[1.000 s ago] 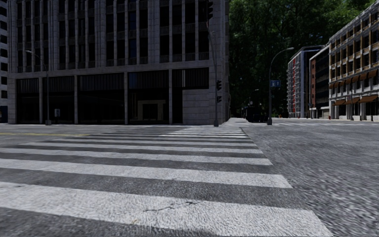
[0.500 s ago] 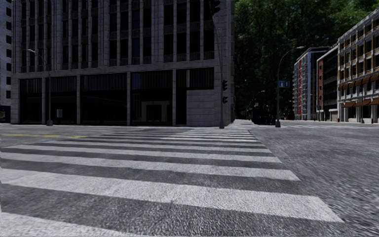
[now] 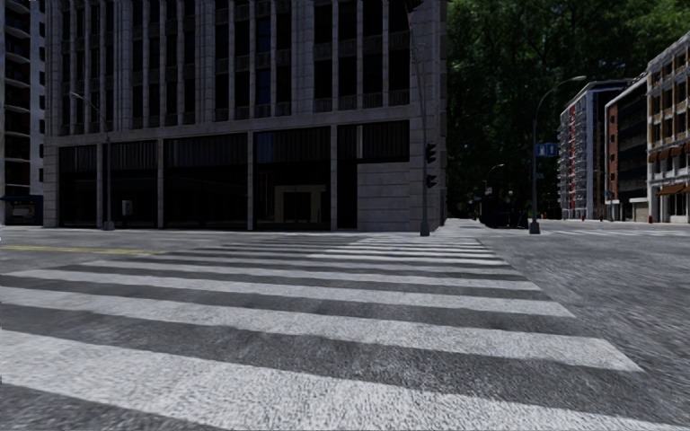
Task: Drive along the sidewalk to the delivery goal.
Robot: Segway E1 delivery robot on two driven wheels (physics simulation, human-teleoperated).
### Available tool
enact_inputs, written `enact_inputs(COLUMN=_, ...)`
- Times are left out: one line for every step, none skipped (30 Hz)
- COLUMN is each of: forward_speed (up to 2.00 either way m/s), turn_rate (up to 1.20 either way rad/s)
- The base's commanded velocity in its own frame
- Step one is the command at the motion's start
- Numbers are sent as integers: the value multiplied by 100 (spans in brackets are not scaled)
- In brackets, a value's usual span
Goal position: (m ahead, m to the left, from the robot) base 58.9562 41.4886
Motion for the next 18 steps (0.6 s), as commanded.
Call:
enact_inputs(forward_speed=200, turn_rate=27)
enact_inputs(forward_speed=200, turn_rate=27)
enact_inputs(forward_speed=200, turn_rate=27)
enact_inputs(forward_speed=200, turn_rate=28)
enact_inputs(forward_speed=200, turn_rate=28)
enact_inputs(forward_speed=200, turn_rate=28)
enact_inputs(forward_speed=200, turn_rate=25)
enact_inputs(forward_speed=200, turn_rate=5)
enact_inputs(forward_speed=200, turn_rate=5)
enact_inputs(forward_speed=200, turn_rate=0)
enact_inputs(forward_speed=200, turn_rate=0)
enact_inputs(forward_speed=200, turn_rate=0)
enact_inputs(forward_speed=200, turn_rate=0)
enact_inputs(forward_speed=200, turn_rate=0)
enact_inputs(forward_speed=200, turn_rate=0)
enact_inputs(forward_speed=200, turn_rate=0)
enact_inputs(forward_speed=200, turn_rate=0)
enact_inputs(forward_speed=200, turn_rate=0)
